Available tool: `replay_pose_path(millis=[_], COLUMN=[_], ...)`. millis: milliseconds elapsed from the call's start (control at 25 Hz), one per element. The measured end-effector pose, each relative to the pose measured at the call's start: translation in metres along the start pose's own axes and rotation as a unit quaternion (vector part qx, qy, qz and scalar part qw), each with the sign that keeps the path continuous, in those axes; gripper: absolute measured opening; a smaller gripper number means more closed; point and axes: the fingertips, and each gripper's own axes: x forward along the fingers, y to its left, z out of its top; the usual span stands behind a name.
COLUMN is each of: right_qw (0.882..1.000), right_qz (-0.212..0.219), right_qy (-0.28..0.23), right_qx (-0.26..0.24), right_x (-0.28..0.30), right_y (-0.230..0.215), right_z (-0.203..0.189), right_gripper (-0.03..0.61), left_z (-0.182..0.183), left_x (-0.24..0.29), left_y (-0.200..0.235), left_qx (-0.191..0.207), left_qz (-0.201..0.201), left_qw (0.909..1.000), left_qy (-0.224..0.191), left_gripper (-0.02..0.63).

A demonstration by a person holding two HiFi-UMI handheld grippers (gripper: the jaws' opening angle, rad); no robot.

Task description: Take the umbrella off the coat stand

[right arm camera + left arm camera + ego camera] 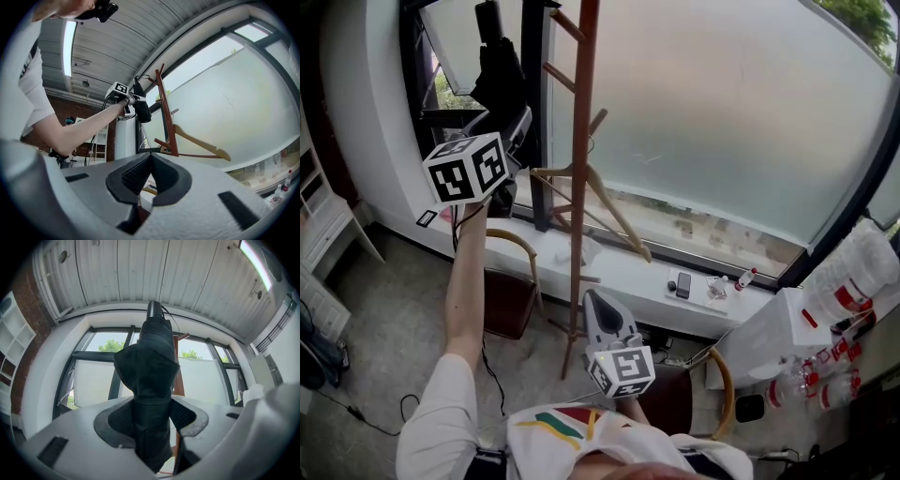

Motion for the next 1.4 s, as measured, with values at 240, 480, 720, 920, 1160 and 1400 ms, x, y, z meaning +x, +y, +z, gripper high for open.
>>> replay_pose_path(millis=[240,480,720,920,1160,1400], right_qw=[1.0,0.999,0.997,0.994,0.991,0.988], right_qz=[0.017,0.047,0.073,0.1,0.119,0.142], right_qy=[0.009,0.021,0.021,0.031,0.035,0.056], right_qx=[0.002,-0.017,-0.032,-0.037,-0.047,-0.038], right_x=[0.009,0.018,0.027,0.031,0.036,0.032], right_y=[0.012,0.033,0.055,0.077,0.094,0.109], right_z=[-0.004,-0.01,-0.011,-0.019,-0.018,-0.034], right_gripper=[0.0,0.0,0.0,0.0,0.0,0.0], left_z=[-0.024,-0.048,-0.083,-0.119,-0.149,-0.186], left_x=[-0.031,-0.074,-0.115,-0.158,-0.187,-0.227], left_y=[0.019,0.021,0.02,0.021,0.017,0.005], left_qx=[0.031,0.062,0.046,0.044,0.054,0.03], left_qz=[0.043,0.068,0.063,0.09,0.096,0.107], left_qw=[0.9986,0.9958,0.997,0.9948,0.9931,0.9912], left_qy=[0.009,0.004,-0.001,0.022,0.04,0.071], left_gripper=[0.213,0.213,0.213,0.213,0.213,0.213])
